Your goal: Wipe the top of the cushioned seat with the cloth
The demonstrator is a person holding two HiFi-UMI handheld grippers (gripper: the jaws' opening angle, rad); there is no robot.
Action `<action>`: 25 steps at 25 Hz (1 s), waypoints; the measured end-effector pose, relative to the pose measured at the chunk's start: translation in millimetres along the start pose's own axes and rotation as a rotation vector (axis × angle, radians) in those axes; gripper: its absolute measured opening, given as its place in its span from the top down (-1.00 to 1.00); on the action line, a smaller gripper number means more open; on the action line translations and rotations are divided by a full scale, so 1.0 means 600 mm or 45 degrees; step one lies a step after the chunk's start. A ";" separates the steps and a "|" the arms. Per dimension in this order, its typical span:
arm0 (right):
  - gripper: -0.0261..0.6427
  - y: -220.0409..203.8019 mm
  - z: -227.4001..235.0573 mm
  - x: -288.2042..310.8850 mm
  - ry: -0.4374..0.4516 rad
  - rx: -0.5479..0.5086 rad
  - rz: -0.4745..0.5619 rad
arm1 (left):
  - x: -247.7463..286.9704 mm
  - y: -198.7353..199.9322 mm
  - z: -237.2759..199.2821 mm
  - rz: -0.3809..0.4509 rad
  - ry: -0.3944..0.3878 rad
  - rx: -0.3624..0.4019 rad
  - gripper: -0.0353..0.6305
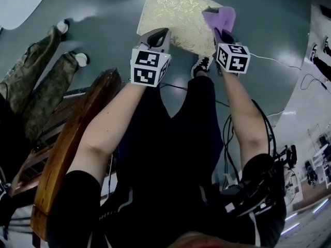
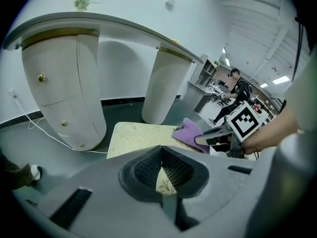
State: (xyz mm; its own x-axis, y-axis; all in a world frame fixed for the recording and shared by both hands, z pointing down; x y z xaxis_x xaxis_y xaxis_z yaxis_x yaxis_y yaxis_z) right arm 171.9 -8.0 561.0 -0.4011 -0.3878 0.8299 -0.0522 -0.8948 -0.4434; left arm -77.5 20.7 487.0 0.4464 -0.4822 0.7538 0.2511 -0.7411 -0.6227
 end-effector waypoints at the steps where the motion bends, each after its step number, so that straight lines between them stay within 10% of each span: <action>1: 0.86 0.005 -0.025 0.000 0.033 -0.008 0.016 | -0.010 -0.006 -0.012 -0.002 0.002 -0.004 0.88; 14: 0.85 0.055 -0.389 0.108 0.390 -0.104 0.077 | -0.131 -0.095 -0.187 -0.013 0.082 -0.048 0.88; 25: 0.85 0.020 -0.414 0.254 0.248 -0.113 -0.114 | -0.154 -0.162 -0.217 -0.043 0.118 -0.076 0.88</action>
State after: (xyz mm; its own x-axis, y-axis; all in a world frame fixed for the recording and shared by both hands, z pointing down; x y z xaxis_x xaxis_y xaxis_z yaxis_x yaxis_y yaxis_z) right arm -117.2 -22.9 598.1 -0.5598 -0.2500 0.7900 -0.1724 -0.8974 -0.4062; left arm -255.1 76.0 505.2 0.3568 -0.4956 0.7919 0.2115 -0.7828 -0.5852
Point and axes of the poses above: the fingertips, and each gripper's own axes: x forward along the fingers, z to its right, y out of its top, the point moved 9 cm from there along -x, backward along the fingers, and after that the axes turned 8 degrees about x, right-handed, at the moved point
